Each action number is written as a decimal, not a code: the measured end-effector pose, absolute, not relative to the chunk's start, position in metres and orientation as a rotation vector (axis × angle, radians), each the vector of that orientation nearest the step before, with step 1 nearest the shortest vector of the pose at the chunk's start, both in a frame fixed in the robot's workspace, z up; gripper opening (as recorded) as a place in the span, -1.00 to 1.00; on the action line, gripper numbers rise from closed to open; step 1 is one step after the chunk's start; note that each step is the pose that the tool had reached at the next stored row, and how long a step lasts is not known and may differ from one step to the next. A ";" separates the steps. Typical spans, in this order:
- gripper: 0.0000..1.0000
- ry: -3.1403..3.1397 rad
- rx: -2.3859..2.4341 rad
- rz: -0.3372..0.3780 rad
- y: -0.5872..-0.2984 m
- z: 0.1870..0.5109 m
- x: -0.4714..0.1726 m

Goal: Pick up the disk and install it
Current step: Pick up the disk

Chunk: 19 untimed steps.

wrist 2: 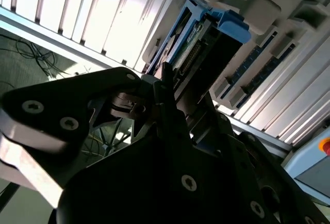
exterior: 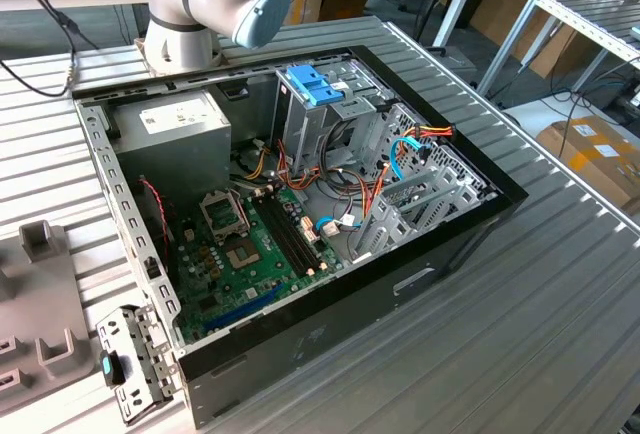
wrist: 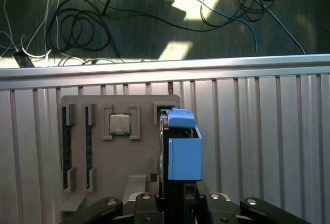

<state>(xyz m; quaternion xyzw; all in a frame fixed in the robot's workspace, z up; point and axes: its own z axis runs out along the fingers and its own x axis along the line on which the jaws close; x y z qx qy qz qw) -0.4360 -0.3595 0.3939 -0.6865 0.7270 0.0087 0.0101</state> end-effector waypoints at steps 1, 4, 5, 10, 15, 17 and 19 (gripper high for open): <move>-0.30 2.269 -2.143 0.027 -0.359 0.399 -0.436; -0.30 2.269 -2.144 0.027 -0.359 0.414 -0.436; -0.30 2.269 -2.144 0.027 -0.359 0.418 -0.436; -0.30 2.267 -2.146 0.027 -0.359 0.445 -0.436; -0.30 2.265 -2.147 0.027 -0.359 0.471 -0.436; -0.30 2.265 -2.148 0.027 -0.359 0.482 -0.436; -0.30 2.264 -2.149 0.027 -0.359 0.487 -0.436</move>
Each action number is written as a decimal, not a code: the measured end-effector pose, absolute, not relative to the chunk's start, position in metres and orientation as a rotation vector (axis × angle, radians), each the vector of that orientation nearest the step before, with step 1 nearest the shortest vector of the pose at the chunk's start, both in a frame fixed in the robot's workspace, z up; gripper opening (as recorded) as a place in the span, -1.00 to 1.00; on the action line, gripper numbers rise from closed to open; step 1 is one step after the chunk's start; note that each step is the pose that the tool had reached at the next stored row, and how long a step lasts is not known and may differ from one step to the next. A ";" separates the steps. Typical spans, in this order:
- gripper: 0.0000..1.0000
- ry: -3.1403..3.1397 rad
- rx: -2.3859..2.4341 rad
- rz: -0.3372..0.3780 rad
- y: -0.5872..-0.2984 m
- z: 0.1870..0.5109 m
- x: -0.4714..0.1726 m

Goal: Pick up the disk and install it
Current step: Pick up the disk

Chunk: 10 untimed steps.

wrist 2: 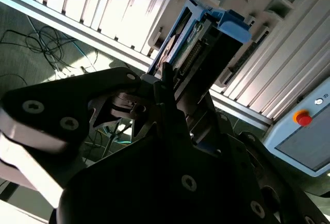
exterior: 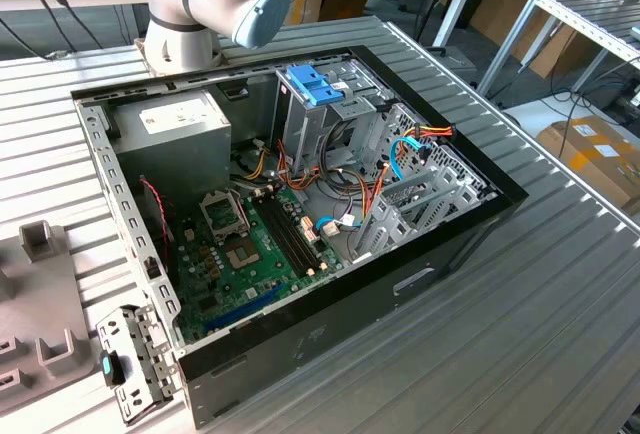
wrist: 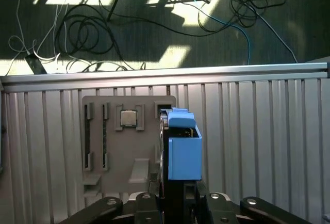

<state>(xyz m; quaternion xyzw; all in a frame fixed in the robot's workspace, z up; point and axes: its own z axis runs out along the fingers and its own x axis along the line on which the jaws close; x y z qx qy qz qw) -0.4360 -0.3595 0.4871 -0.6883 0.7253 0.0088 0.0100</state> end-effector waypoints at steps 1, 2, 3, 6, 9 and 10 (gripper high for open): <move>-0.30 2.264 -2.149 0.027 -0.359 0.487 -0.436; -0.30 2.264 -2.149 0.027 -0.359 0.487 -0.436; -0.30 2.264 -2.149 0.027 -0.359 0.488 -0.436; -0.30 2.264 -2.149 0.027 -0.359 0.489 -0.436; -0.30 2.264 -2.149 0.027 -0.359 0.490 -0.436; -0.30 2.264 -2.149 0.027 -0.359 0.490 -0.436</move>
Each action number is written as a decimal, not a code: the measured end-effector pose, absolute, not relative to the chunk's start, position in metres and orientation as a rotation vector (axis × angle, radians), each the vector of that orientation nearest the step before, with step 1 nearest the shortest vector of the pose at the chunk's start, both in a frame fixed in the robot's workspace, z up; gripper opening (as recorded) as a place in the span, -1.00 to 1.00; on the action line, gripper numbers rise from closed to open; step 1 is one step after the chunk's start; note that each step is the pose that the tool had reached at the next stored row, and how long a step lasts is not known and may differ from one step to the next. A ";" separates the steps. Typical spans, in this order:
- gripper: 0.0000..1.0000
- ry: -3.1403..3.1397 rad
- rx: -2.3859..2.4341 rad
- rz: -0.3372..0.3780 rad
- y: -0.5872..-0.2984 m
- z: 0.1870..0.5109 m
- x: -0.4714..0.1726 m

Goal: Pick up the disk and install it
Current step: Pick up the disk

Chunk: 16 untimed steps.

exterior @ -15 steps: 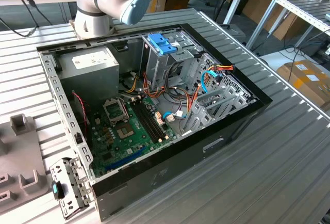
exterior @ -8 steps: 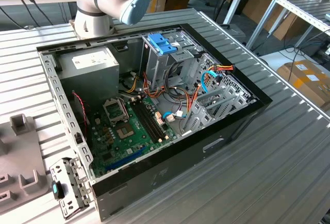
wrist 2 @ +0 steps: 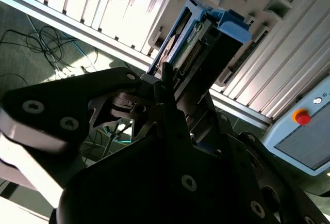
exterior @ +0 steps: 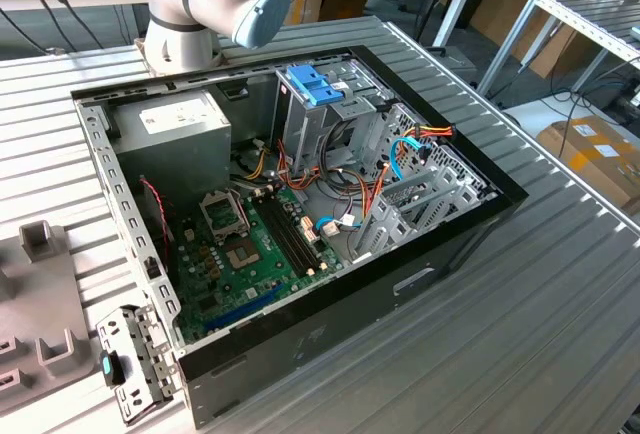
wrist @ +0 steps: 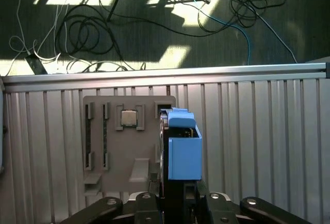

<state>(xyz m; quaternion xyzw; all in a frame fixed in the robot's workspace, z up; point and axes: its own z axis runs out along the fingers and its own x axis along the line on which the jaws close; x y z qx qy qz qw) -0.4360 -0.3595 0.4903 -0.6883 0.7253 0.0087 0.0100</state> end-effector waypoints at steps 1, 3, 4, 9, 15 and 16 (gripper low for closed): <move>-0.30 2.264 -2.149 0.027 -0.359 0.490 -0.436; -0.30 2.264 -2.149 0.027 -0.359 0.490 -0.435; -0.30 2.264 -2.149 0.027 -0.359 0.490 -0.434; -0.30 2.264 -2.149 0.027 -0.359 0.490 -0.426; -0.30 2.264 -2.149 0.027 -0.359 0.490 -0.413; -0.30 2.264 -2.149 0.027 -0.359 0.490 -0.410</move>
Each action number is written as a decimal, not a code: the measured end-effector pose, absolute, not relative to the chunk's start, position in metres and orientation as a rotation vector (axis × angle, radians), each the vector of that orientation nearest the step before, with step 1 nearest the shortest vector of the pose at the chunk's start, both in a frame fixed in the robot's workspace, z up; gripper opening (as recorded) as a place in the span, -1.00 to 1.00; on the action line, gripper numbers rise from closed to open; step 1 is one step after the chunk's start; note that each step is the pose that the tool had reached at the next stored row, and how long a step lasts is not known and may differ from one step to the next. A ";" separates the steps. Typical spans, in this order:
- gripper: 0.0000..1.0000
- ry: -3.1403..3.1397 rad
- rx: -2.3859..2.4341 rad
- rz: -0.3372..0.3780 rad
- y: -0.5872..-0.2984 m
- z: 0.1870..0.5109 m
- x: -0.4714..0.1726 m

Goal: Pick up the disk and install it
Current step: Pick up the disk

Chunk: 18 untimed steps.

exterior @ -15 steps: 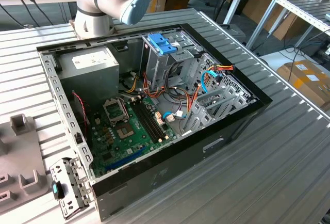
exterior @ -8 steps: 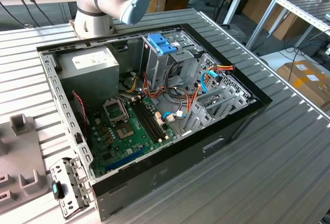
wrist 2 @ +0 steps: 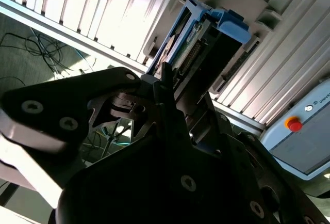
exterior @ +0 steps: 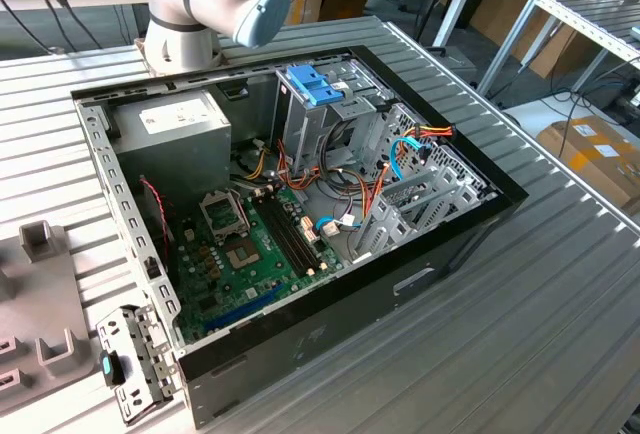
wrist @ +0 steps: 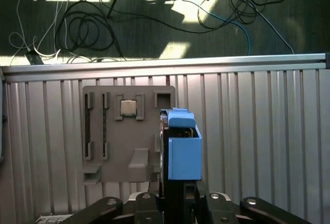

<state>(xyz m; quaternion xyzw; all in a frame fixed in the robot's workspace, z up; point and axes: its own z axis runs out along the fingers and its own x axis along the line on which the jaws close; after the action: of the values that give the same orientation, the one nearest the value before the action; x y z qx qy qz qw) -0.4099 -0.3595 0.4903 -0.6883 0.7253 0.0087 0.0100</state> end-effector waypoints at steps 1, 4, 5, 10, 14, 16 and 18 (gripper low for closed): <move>-0.30 2.264 -2.149 0.027 -0.359 0.490 -0.408; -0.30 2.264 -2.149 0.027 -0.359 0.490 -0.400; -0.30 2.264 -2.149 0.027 -0.359 0.490 -0.397; -0.30 2.264 -2.149 0.027 -0.359 0.490 -0.382; -0.30 2.264 -2.149 0.027 -0.359 0.490 -0.370; -0.30 2.264 -2.149 0.027 -0.359 0.490 -0.363; -0.30 2.264 -2.149 0.027 -0.359 0.490 -0.357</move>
<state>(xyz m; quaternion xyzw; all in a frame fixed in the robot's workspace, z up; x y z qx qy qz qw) -0.3572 -0.3595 0.4903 -0.6883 0.7253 0.0087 0.0100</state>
